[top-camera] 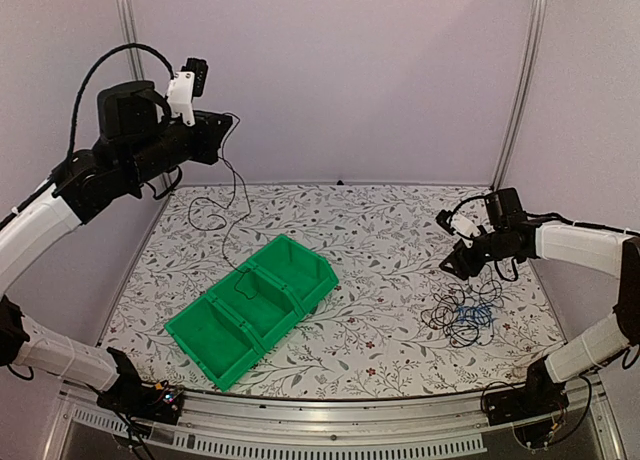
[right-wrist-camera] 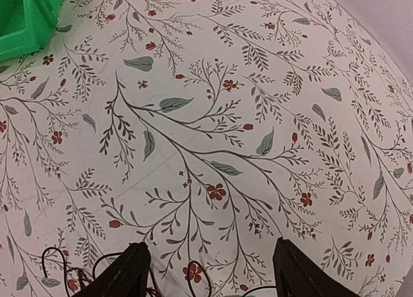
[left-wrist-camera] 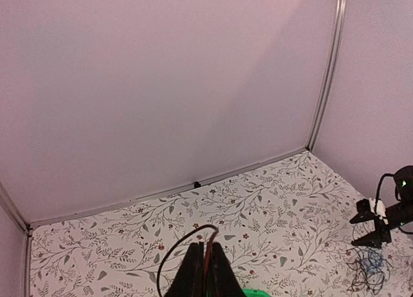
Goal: Untangle the cables
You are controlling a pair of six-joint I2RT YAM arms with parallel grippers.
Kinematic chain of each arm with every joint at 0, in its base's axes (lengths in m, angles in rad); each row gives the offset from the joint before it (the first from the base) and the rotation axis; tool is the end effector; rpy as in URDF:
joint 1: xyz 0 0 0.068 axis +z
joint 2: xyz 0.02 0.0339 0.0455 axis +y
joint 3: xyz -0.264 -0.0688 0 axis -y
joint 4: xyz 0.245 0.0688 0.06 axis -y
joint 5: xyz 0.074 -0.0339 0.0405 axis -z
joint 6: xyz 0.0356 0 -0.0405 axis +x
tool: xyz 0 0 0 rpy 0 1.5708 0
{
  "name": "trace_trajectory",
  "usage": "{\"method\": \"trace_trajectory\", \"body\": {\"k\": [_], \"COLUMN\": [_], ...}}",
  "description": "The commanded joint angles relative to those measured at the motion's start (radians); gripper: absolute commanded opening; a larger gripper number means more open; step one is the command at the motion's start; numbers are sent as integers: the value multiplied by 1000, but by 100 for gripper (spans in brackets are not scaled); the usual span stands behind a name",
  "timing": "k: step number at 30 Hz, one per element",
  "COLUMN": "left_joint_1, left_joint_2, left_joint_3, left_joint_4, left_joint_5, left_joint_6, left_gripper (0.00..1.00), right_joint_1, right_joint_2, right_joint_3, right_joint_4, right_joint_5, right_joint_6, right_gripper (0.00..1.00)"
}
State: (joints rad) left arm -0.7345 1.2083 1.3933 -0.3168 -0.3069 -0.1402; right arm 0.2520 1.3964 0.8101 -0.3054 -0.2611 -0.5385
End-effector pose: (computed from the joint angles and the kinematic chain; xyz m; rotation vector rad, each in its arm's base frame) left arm 0.2025 -0.1684 0.4502 0.2769 1.6893 -0.3918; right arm 0.2684 0.0786 0.2036 -1.0389 2.1976 0.1931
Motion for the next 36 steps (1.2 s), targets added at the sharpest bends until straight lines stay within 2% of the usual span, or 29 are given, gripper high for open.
{"method": "trace_trajectory", "body": {"k": [1,12,27,36], "left_joint_1": [12,12,11,13], "left_joint_2": [-23,30,104,135], "left_joint_3": [10,64,196,130], "left_joint_4": [23,46,25,59], "left_joint_5": [35,133,166,189], "left_joint_6": [1,-6,35,28], "left_gripper": [0,0,0,0], "right_joint_1": [-7,-10,-11,-12], "right_joint_2": [13,24,45,62], "right_joint_3": [-8,-9,-14,-14], "right_joint_4": [23,23,25,25], "right_joint_5": [-14,-10,-4,-3], "right_joint_6": [6,-1,-10,-12], "right_gripper": [70,69,69,70]}}
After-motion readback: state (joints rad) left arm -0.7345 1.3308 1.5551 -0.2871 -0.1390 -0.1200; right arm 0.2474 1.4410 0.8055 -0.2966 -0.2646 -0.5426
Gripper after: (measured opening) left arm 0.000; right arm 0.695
